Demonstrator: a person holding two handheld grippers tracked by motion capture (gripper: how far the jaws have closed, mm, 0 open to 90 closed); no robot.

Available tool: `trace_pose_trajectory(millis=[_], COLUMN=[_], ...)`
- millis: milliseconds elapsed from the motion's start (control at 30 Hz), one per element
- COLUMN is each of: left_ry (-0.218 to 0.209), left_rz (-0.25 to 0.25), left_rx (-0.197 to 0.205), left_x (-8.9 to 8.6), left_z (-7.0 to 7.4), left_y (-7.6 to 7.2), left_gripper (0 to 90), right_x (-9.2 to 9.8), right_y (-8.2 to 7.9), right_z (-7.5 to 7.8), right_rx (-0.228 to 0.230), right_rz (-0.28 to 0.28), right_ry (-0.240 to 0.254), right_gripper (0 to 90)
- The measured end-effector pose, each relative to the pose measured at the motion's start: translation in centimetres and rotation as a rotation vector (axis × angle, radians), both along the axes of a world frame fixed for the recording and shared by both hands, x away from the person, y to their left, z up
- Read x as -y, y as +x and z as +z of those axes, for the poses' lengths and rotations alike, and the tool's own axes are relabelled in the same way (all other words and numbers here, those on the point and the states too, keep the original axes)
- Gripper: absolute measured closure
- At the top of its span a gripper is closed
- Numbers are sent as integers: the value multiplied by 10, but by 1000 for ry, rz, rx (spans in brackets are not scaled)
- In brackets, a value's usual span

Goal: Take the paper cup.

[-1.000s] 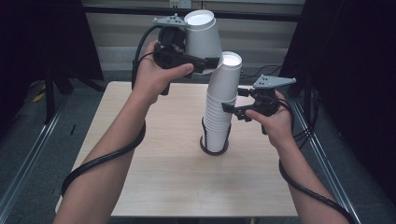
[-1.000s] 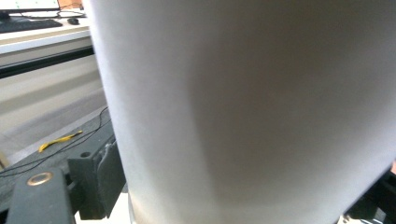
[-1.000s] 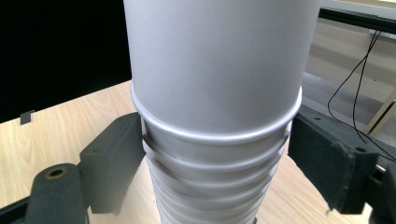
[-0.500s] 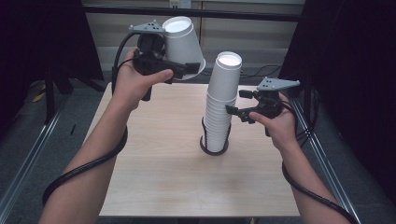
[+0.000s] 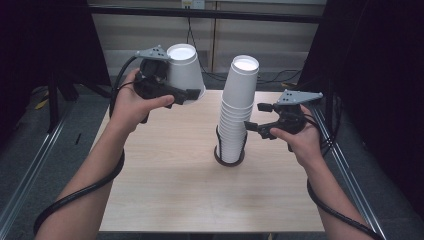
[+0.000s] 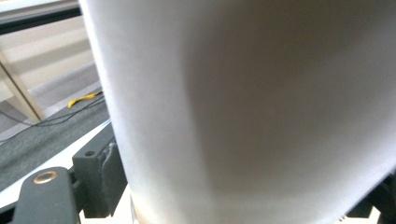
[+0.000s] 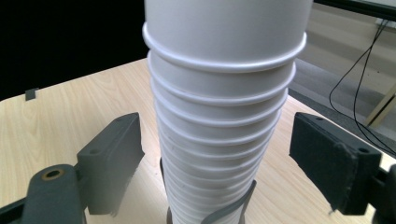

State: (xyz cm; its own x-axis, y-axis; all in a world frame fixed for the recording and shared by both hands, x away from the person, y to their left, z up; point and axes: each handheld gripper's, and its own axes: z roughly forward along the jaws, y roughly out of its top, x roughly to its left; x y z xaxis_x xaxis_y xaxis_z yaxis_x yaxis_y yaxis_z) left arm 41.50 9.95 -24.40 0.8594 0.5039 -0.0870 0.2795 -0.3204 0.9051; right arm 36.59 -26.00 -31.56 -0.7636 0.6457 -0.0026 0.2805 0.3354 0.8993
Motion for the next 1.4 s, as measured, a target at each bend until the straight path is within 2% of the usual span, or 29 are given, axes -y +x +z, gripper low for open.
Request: trace_pose_trajectory(millis=[200,367,667,933,1167,1400], left_ry=[54,74,87,122,146,164], left_rz=[-4,-9,-22,-53,-59,-64], left_rx=[-4,-10,-18,-35,-54,-56], left_x=[-6,-10,-12,-12,-14,-13], left_z=[-15,-26,-41,-55,-66,-74], left_y=[-4,-7,-14,-20,-26,-31], left_gripper=[158,161,161,165,164,164], right_x=[0,-1,-2,-4,-6,-9], right_y=[-5,-9,-13,-16,-21,-25], right_z=[-2,-7,-12,-14,-17,-18], right_rx=[-3,-12,-16,-22,-25,-24], right_rz=[15,32,43,58,68,86], right_ry=[2,-6,-9,0,-14,-17], right_gripper=[167,167,167,165,164,164])
